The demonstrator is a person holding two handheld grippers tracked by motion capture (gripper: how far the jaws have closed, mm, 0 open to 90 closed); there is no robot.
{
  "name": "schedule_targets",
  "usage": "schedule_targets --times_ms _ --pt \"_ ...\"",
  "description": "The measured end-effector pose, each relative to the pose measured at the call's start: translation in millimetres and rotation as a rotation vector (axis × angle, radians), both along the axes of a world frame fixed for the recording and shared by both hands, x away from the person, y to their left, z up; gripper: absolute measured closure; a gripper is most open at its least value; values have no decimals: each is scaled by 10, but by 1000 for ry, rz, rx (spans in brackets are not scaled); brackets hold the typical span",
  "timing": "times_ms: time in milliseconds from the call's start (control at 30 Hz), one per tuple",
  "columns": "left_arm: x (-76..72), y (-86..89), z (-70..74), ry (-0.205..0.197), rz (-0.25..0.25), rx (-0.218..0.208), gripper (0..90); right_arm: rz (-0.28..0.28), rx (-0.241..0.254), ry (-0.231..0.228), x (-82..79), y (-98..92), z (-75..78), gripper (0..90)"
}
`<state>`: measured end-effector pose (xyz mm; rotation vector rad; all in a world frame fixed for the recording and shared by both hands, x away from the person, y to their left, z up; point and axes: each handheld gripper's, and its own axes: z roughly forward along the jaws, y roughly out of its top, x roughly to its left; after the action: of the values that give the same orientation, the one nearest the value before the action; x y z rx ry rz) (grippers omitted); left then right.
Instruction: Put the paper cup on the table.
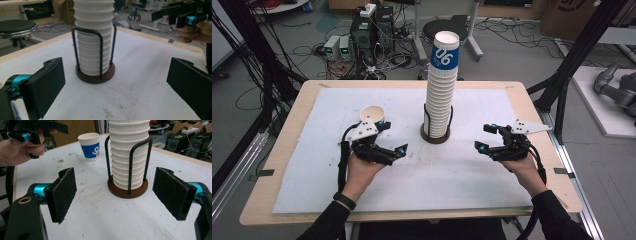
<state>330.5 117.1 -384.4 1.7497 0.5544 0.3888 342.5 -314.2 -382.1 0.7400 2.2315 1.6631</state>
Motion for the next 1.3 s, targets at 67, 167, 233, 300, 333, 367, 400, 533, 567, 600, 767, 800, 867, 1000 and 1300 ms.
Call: schedule_targets --times_ms 67,167,233,300,333,367,400,533,567,600,767,800,867,1000,1300 --pt "-13 -45 -4 -2 -18 -2 18 0 -1 -5 -8 5 8 196" --pt "-38 -69 3 -9 -36 -16 18 1 4 -5 -10 3 17 196" --pt "-53 -72 3 -15 -34 -11 18 -2 5 -6 -1 0 16 197" --pt "-56 -71 -1 -4 -40 -22 18 -1 4 -4 1 0 16 196" --pt "-57 -67 -4 -3 -51 -25 18 -1 4 -7 1 1 18 196" --pt "-57 -66 -4 -2 -55 -25 18 -1 0 -13 1 3 21 197" --pt "-59 -63 -4 -2 -56 -27 18 0 -1 -8 -4 6 25 196" --pt "-62 -46 -5 -4 -56 -34 18 1 -2 -18 -18 11 44 197" --pt "-63 -45 -6 -5 -53 -35 18 1 0 -19 -20 9 48 197" --pt "-64 -45 -6 -6 -48 -29 18 0 1 -18 -20 9 49 196" --pt "-64 -54 -16 -3 -50 -22 18 0 4 -15 -18 8 49 197" --pt "-67 -58 -18 -1 -50 -21 18 0 3 -15 -17 9 48 197" --pt "-70 -64 -19 -1 -50 -22 18 3 -2 -16 -17 12 46 196" --pt "-73 -66 -21 -7 -40 -14 18 0 -5 -21 -16 15 45 197" --pt "-73 -57 -26 -6 -37 -14 18 2 -6 -18 -15 15 43 196"
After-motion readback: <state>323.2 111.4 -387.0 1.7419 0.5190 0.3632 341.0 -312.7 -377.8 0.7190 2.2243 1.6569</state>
